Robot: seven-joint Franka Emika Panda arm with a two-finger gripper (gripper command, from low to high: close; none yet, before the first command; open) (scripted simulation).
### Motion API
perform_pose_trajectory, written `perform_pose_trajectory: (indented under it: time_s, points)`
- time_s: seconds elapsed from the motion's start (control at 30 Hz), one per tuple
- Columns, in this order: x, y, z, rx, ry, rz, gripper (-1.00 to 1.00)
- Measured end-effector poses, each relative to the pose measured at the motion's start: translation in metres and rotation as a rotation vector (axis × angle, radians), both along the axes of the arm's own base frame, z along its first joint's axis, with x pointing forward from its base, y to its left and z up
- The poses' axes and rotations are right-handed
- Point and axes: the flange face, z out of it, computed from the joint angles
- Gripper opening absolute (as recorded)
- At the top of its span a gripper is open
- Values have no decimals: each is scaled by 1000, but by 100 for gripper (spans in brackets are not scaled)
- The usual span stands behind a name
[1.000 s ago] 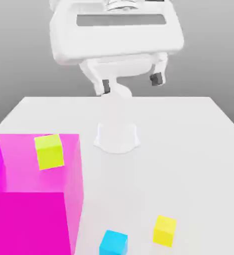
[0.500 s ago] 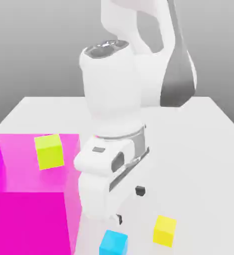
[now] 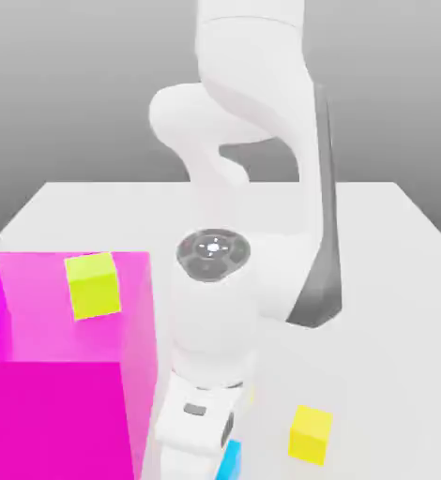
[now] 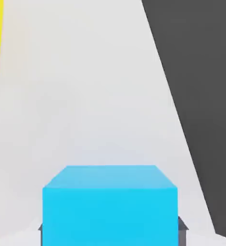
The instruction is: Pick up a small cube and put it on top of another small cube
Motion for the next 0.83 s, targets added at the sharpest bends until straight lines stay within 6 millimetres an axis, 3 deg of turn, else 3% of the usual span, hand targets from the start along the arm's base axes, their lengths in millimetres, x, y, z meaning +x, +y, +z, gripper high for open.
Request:
perform_pose_trajectory:
  time_s: [0.07, 0.2, 0.53, 0.6, 0.7, 0.73, 0.83]
  points:
    - [1, 0, 12, -1, -2, 2, -100]
    - [-1, 2, 58, 0, 0, 1, -100]
    - [-47, 115, 107, 1, 3, 60, -100]
    - [-50, 124, 97, 1, 0, 66, -100]
    - [-51, 125, 64, 1, -1, 66, -100]
    - [-52, 125, 53, 0, 0, 65, 100]
    - [-52, 125, 53, 0, 0, 65, 100]
